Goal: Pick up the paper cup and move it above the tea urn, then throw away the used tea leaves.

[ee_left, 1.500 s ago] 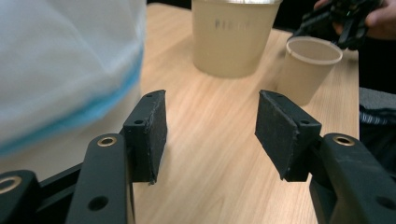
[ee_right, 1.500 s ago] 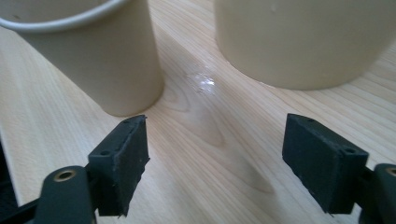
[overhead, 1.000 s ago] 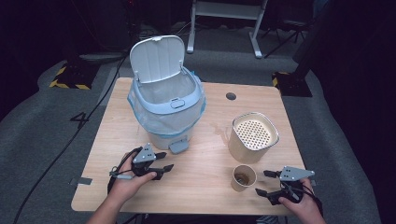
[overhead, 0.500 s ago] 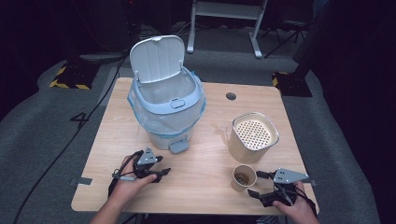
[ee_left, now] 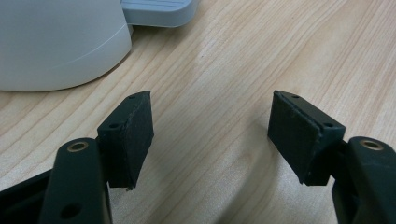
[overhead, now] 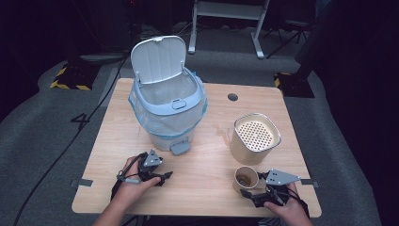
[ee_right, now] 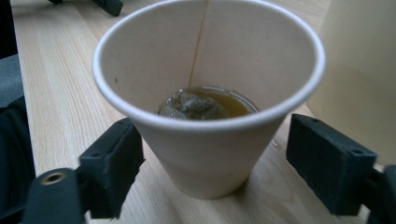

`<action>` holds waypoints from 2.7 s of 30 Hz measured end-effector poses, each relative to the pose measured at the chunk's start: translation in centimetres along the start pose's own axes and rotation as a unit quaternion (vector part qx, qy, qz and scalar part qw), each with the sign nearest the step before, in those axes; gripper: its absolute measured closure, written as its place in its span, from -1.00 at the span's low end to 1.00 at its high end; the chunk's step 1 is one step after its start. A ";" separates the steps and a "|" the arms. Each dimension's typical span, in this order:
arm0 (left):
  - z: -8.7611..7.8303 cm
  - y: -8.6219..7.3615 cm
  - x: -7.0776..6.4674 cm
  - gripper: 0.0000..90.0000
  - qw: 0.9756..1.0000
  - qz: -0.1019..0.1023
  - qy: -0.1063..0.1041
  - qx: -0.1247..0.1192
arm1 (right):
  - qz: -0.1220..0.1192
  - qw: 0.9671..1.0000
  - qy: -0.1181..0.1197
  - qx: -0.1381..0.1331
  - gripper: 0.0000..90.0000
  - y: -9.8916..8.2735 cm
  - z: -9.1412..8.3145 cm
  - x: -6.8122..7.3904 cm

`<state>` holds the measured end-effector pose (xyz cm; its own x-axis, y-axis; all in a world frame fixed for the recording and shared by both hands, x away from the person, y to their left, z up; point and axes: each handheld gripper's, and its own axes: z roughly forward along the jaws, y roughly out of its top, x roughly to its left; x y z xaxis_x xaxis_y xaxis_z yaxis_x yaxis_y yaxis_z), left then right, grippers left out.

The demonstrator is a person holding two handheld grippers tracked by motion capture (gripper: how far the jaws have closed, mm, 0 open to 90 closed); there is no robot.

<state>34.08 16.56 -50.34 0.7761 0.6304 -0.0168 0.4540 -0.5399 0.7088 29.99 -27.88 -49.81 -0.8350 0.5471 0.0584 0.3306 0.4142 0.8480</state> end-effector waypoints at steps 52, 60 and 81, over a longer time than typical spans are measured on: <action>0.1 0.1 0.0 -0.33 1.000 -0.001 0.001 0.002 | -0.009 0.999 0.035 -0.041 -0.31 9.9 -5.2 -1.7; 0.2 0.2 0.1 -0.37 1.000 -0.003 -0.002 0.002 | -0.019 0.999 0.010 -0.044 -0.31 12.0 -6.1 -3.2; 0.3 0.3 0.6 -0.37 1.000 0.004 -0.005 0.003 | -0.061 0.995 -0.062 -0.050 -0.30 15.7 -7.0 -8.9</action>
<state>34.81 16.55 -50.33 0.7840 0.6205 -0.0173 0.4496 -0.5485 0.7049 39.49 -31.36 -33.35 -0.8037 0.5851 -0.1083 0.1796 0.4121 0.8933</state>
